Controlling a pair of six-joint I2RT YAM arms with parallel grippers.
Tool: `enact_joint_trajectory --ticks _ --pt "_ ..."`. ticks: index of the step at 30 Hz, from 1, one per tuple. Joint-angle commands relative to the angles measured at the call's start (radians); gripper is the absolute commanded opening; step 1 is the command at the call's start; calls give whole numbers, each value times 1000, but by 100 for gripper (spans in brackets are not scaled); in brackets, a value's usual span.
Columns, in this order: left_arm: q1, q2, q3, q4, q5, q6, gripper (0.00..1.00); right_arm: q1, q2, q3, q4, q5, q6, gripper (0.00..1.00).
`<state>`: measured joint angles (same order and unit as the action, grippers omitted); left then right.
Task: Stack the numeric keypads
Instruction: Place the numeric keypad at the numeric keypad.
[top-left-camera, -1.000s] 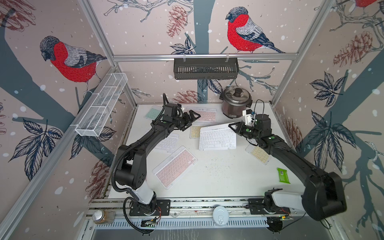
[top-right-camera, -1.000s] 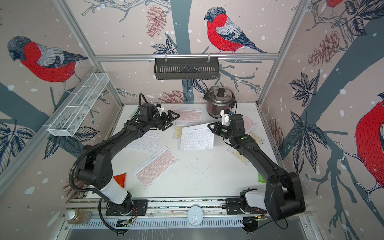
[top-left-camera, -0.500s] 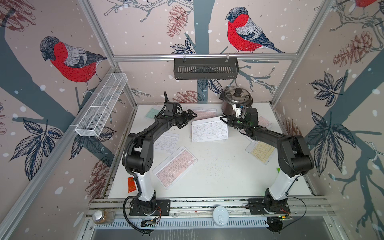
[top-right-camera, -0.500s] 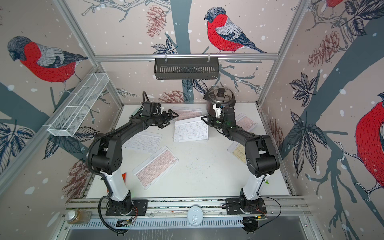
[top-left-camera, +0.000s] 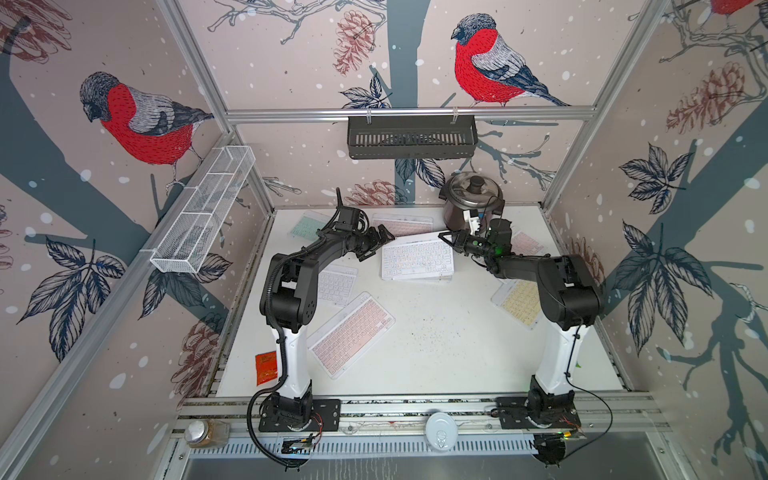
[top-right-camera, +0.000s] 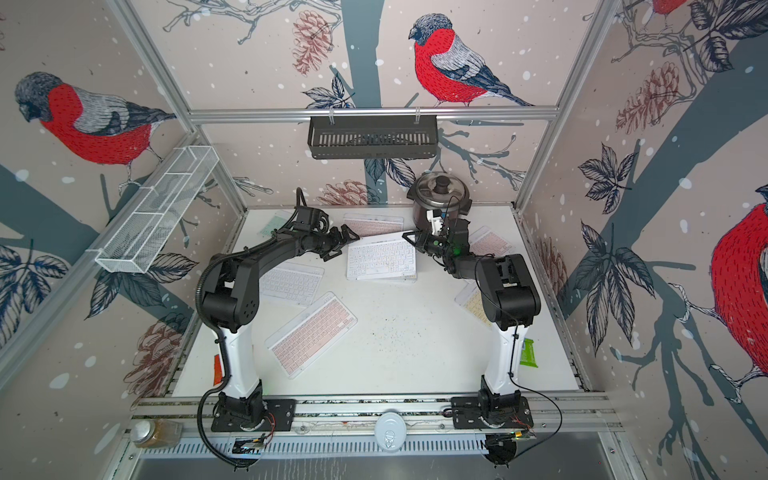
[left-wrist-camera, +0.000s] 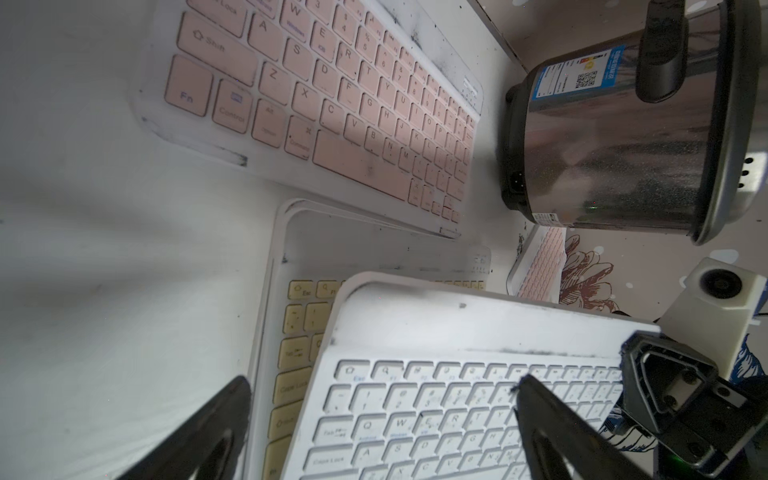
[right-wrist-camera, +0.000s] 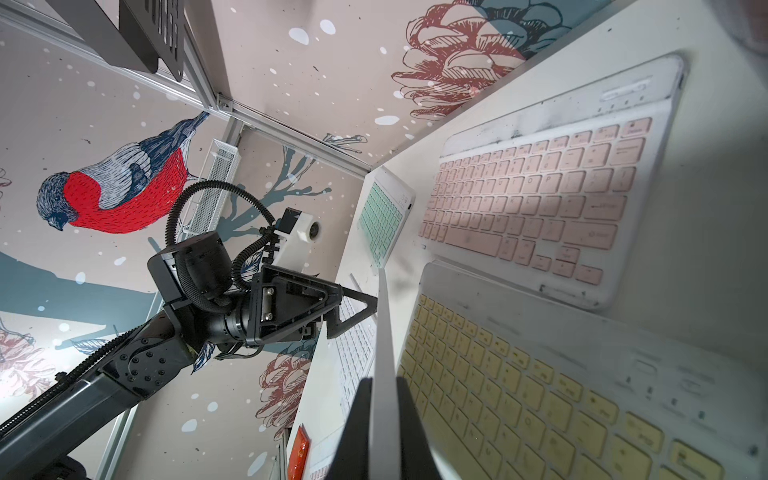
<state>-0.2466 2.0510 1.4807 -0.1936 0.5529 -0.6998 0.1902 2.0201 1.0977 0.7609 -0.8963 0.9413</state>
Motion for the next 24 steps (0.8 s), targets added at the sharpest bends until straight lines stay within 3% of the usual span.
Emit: enact_joint_trajectory --ticks 1,8,18,20,24 --pt "1 14 -7 -4 7 9 99 0 20 0 85 0 8 8" --pt "2 38 -6 -6 5 15 98 -6 96 2 190 7 70 12" --pt "-6 61 -13 -5 15 13 99 -27 149 14 185 32 68 18" --pt "-8 64 -11 -6 17 11 99 -26 164 23 187 31 70 24" --pt "-10 69 -11 0 27 6 98 -27 185 31 189 45 72 24"
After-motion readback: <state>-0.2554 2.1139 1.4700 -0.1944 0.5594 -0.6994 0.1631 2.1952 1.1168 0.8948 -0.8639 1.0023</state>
